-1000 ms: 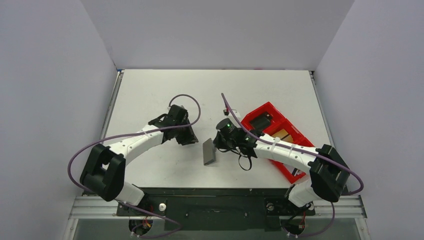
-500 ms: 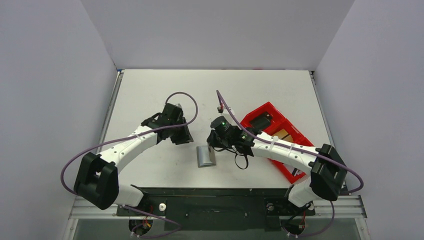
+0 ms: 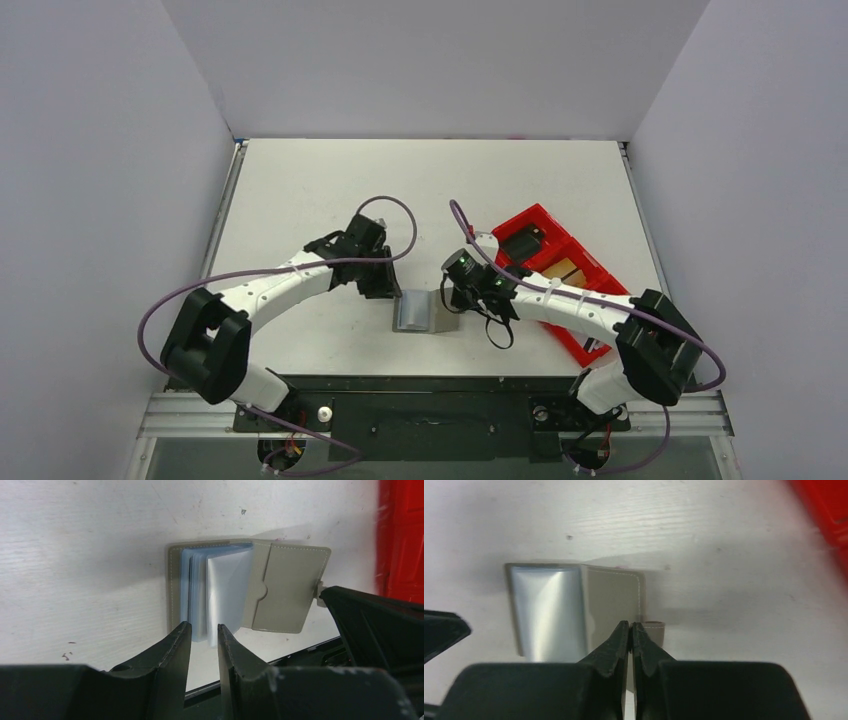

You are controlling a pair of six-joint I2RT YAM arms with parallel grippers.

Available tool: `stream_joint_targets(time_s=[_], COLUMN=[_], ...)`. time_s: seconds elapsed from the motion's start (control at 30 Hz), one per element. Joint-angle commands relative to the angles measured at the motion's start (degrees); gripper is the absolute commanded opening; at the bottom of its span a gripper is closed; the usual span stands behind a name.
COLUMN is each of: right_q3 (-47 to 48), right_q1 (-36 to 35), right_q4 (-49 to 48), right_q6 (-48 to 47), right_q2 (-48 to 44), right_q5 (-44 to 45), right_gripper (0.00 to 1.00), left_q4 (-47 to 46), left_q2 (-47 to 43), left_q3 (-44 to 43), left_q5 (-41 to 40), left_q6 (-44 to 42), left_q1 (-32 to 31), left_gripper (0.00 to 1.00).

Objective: Take the credit cards out of the card holder
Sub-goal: Open the card holder at the center of the board.

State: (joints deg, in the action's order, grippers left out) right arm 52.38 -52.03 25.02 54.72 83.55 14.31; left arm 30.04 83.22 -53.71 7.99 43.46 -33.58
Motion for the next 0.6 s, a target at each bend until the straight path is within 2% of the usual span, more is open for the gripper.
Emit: stream_joint_targets(time_s=[0.0,0.4,0.57], right_q3=[-3.00,-4.39,-3.53], right_q1=[1.16,3.20,3.87], right_q4=[0.61,-6.14,-7.72], right_q6=[-0.14,-1.98,-2.94], right_q2=[-1.32,5.47,8.23], right_q5=[3.62,1.79,0.83], right_gripper=[0.00,0.00,0.00], left_q4=[-3.90,-5.59,-5.90], left_q2=[2.64,6.63,7.14], left_q3=[-0.11,-0.83,-0.55], left_q5=[0.86,0.15,0.10], left_q6=[1.78,3.37,3.47], left_q1=[-2.52,-5.74,-6.13], left_gripper=[0.23,0.20,0.22])
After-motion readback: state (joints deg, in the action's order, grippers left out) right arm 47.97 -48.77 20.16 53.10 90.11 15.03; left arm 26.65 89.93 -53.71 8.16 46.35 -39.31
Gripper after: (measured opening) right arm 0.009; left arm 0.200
